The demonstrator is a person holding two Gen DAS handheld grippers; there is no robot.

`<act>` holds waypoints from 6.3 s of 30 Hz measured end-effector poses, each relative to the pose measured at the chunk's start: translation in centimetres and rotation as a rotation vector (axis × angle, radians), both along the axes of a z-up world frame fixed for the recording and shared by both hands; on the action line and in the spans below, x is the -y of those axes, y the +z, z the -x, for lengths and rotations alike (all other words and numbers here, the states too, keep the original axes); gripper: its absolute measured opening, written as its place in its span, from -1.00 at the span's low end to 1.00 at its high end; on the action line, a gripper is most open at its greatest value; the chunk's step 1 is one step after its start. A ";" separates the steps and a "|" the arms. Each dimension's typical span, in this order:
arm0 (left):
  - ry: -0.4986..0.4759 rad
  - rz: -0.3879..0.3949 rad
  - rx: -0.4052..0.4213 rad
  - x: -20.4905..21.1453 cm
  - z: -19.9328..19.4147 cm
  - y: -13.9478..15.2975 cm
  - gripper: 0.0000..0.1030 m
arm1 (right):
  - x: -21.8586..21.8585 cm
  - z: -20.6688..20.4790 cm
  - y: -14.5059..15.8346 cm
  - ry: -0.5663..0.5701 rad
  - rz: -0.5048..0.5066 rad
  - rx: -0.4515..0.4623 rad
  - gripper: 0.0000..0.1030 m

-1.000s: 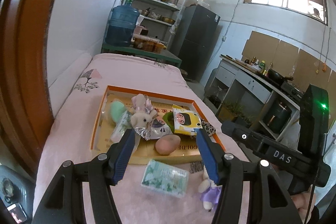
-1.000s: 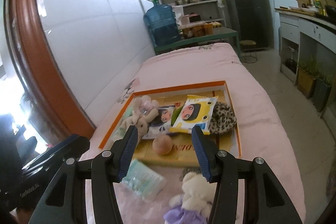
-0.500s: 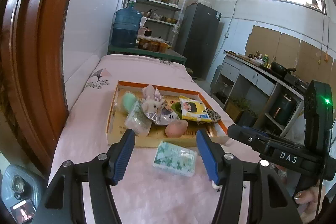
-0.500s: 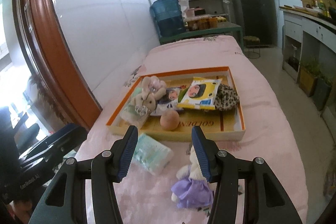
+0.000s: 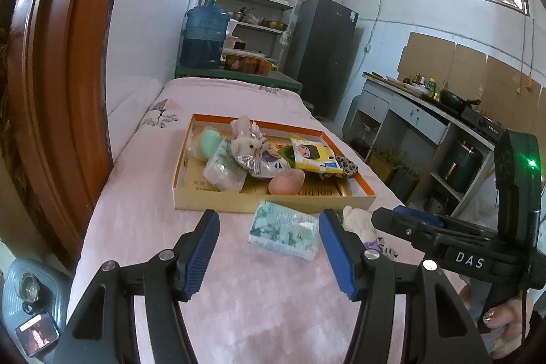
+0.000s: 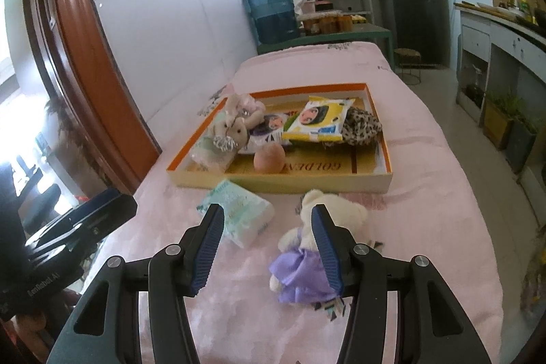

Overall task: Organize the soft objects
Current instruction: 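Move both tools back from the box toward the tissue pack and teddy bear, then close the right tool on the cream teddy bear in the purple dress, then close the left tool on the green floral tissue pack while the right tool holds the teddy bear, then carry the tissue pack and teddy bear with both tools over the box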

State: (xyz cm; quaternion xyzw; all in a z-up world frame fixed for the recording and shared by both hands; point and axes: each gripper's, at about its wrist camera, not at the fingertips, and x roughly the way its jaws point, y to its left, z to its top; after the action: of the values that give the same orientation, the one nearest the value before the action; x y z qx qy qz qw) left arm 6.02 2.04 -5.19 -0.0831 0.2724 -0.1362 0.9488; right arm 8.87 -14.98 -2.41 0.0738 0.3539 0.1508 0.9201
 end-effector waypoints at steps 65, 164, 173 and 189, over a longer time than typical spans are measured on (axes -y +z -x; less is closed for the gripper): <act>-0.135 -0.017 -0.268 2.6 -7.6 -5.4 0.43 | 3.3 -3.9 -8.3 -0.032 -0.141 -0.177 -0.02; 0.064 -0.084 -0.097 1.8 -9.7 4.7 -0.08 | 0.5 -7.5 4.1 0.024 0.011 0.043 -0.06; 0.077 -0.081 -0.106 1.2 -12.5 5.3 -0.08 | 0.0 -10.8 4.7 0.030 0.032 0.038 -0.06; 0.011 -0.067 -0.163 4.2 -19.2 3.4 -0.08 | 1.5 -17.7 0.8 -0.004 0.096 -0.052 -0.06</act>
State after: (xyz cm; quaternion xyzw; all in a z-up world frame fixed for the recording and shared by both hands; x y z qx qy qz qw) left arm 25.21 -2.18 -1.78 -0.0639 0.3526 -0.1147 0.9265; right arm 26.55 -16.52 -1.57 0.0340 0.3844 0.1296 0.9134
